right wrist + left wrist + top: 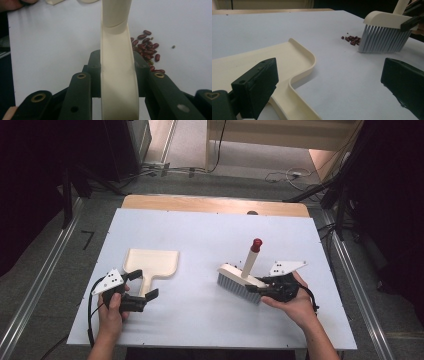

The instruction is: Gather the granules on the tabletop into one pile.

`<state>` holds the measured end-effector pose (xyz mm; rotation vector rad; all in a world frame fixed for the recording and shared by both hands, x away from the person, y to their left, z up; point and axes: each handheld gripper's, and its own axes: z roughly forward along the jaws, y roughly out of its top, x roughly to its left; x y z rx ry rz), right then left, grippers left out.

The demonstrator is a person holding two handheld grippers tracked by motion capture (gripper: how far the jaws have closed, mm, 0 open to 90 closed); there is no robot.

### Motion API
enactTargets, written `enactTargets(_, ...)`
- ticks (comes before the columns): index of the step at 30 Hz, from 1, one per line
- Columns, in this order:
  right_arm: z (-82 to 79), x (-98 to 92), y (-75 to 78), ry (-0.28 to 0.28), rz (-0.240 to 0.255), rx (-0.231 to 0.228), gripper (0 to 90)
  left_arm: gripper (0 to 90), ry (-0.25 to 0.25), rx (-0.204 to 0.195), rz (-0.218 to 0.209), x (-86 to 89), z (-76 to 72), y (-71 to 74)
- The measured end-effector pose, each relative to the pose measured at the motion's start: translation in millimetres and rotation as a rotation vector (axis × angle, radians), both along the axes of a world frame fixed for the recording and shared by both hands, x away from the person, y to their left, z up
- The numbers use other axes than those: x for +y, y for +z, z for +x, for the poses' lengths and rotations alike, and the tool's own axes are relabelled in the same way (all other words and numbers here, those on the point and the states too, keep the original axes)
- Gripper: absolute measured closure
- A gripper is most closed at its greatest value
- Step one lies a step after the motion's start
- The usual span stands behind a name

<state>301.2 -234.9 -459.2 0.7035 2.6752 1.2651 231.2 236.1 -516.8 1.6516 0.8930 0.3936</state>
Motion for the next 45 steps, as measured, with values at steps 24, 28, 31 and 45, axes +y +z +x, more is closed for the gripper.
enactTargets(24,-1.3,-20.6,32.9,-0.120,0.149,-0.078,65.6,1.5,0.006,-0.002,0.019,-1.5,-0.2,1.4)
enactTargets(28,-7.7,-34.8,38.0,-0.213,0.185,-0.116,65.6,1.5,0.021,0.002,0.026,-1.7,-0.2,2.8)
enactTargets(31,-11.4,-45.1,37.9,-0.291,0.198,-0.139,65.6,1.5,0.030,0.006,0.032,-1.5,0.6,4.3)
enactTargets(45,-16.9,-77.3,25.6,-0.508,0.260,-0.171,65.6,1.5,0.129,0.020,0.098,-6.2,-0.5,29.6)
